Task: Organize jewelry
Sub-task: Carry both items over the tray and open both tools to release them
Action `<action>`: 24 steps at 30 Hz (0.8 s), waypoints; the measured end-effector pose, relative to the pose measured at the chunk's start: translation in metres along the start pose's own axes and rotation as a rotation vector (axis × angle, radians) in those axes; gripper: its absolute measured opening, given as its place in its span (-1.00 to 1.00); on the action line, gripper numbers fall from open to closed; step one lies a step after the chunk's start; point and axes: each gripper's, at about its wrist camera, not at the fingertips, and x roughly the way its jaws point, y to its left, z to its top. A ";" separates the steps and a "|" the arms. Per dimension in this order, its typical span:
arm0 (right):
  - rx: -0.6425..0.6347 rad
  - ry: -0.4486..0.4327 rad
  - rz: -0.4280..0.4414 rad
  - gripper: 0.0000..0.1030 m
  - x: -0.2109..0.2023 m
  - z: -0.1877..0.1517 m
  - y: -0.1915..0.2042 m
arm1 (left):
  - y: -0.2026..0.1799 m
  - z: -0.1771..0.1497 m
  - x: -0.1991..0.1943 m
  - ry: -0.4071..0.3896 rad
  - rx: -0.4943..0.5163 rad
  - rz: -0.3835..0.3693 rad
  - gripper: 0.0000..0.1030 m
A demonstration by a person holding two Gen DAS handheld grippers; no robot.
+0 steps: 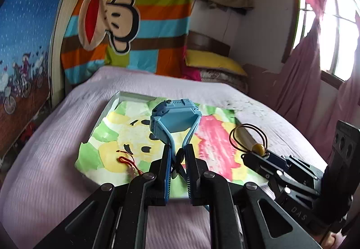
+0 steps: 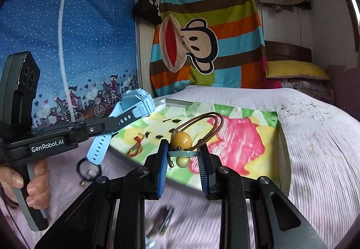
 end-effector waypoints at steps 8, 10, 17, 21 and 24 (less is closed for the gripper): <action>0.024 0.099 0.017 -0.56 0.051 0.000 -0.005 | 0.019 0.002 0.038 0.115 -0.051 0.045 -0.78; 0.030 0.133 0.026 -0.56 0.062 -0.005 -0.005 | 0.019 -0.001 0.044 0.144 -0.036 0.065 -0.77; 0.049 0.227 0.040 -0.56 0.084 -0.023 -0.008 | 0.013 -0.009 0.057 0.225 0.033 0.138 -0.76; 0.061 0.259 0.037 -0.56 0.091 -0.028 -0.011 | 0.014 -0.008 0.056 0.232 0.038 0.146 -0.69; 0.080 0.279 0.038 -0.55 0.095 -0.031 -0.015 | 0.014 -0.009 0.055 0.241 0.046 0.146 -0.62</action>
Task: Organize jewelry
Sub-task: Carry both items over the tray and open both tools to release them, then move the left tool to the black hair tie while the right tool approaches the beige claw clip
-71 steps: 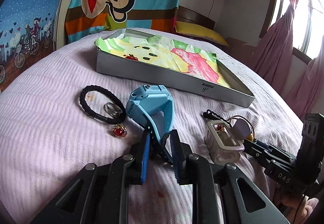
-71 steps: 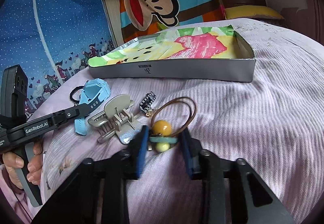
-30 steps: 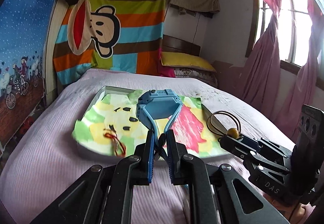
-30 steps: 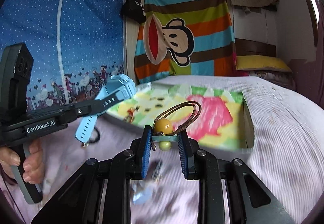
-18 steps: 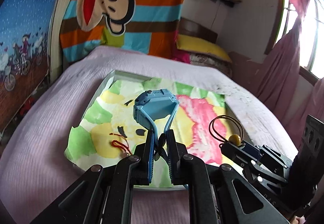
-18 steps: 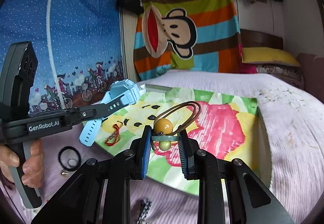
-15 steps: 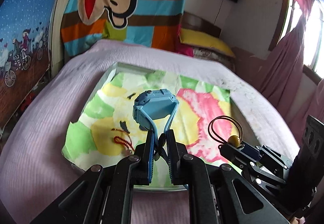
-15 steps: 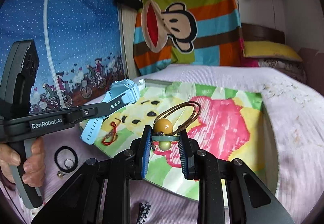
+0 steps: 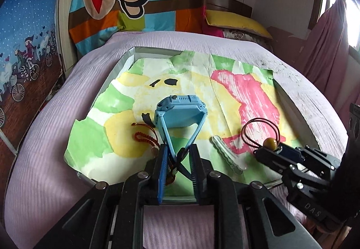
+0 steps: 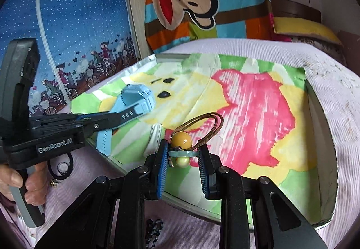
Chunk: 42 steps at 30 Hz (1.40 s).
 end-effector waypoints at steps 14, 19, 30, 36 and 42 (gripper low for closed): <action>0.018 -0.089 -0.053 -0.07 -0.034 -0.005 -0.003 | 0.013 -0.015 -0.050 -0.172 -0.072 -0.026 0.11; 0.020 -0.195 -0.077 0.23 -0.065 -0.011 0.002 | 0.016 -0.027 -0.079 -0.266 -0.074 -0.004 0.53; 0.045 -0.400 -0.091 0.93 -0.129 -0.035 0.021 | 0.015 -0.054 -0.122 -0.398 -0.029 0.040 0.99; 0.021 -0.469 -0.108 0.97 -0.156 -0.053 0.036 | 0.020 -0.073 -0.139 -0.426 -0.019 0.039 1.00; 0.013 -0.488 -0.122 0.97 -0.174 -0.069 0.047 | 0.028 -0.094 -0.146 -0.421 -0.015 0.049 1.00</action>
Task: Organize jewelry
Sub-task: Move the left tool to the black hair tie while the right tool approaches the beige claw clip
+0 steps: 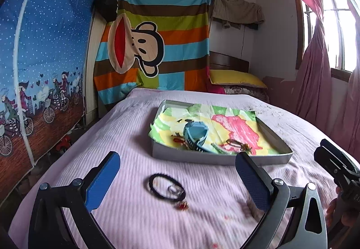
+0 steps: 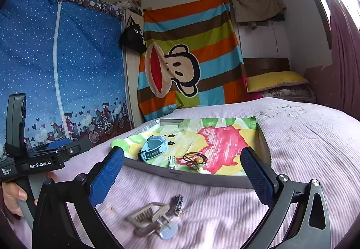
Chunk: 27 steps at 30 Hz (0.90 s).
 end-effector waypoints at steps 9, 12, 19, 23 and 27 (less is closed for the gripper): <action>-0.050 0.026 -0.014 0.97 -0.020 -0.016 0.016 | 0.010 -0.017 -0.010 0.032 0.027 0.009 1.00; -0.056 0.043 -0.012 0.97 -0.022 -0.022 0.020 | 0.013 -0.021 -0.011 0.042 0.039 0.005 1.00; -0.062 0.090 -0.006 0.97 -0.019 -0.035 0.023 | 0.025 -0.029 -0.001 0.110 0.007 -0.026 1.00; -0.074 0.147 -0.008 0.97 -0.010 -0.044 0.026 | 0.029 -0.035 0.006 0.155 -0.003 -0.042 1.00; -0.056 0.211 0.004 0.97 0.001 -0.053 0.024 | 0.031 -0.038 0.014 0.189 -0.009 -0.049 1.00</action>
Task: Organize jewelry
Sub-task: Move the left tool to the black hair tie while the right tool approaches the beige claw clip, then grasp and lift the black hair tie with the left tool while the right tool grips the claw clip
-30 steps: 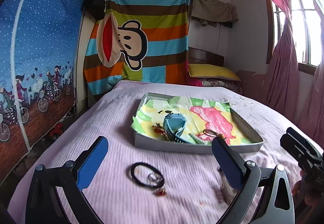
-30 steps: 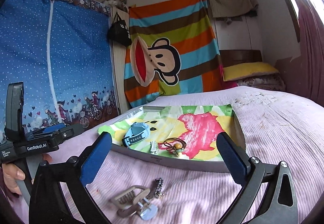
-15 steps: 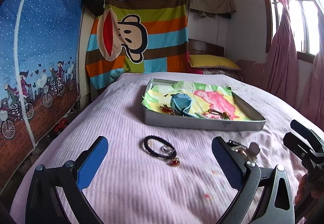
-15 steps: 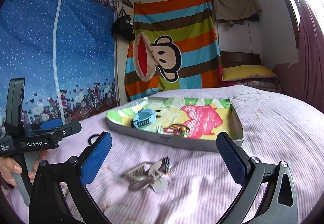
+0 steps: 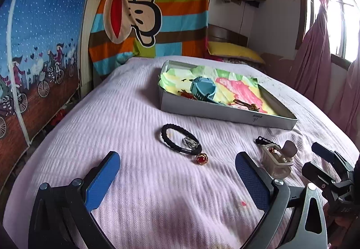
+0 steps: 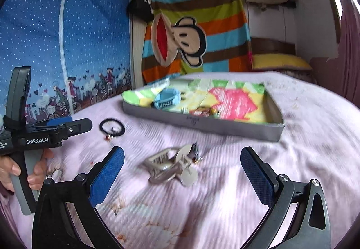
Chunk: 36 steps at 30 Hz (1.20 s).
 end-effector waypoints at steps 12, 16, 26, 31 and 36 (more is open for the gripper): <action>0.026 0.131 0.041 0.96 0.034 -0.005 -0.002 | 0.009 0.012 0.019 0.064 -0.058 -0.060 0.89; 0.031 0.155 0.056 0.92 0.042 -0.005 -0.002 | 0.015 0.015 0.027 0.079 -0.108 -0.074 0.66; 0.051 0.206 0.079 0.60 0.063 -0.001 0.000 | 0.020 0.016 0.047 0.133 -0.158 -0.133 -0.32; 0.037 0.220 0.088 0.58 0.070 0.000 0.007 | 0.022 0.014 0.050 0.147 -0.179 -0.146 -0.72; 0.046 0.238 0.101 0.56 0.076 0.000 0.006 | 0.018 0.012 0.048 0.145 -0.168 -0.174 -0.88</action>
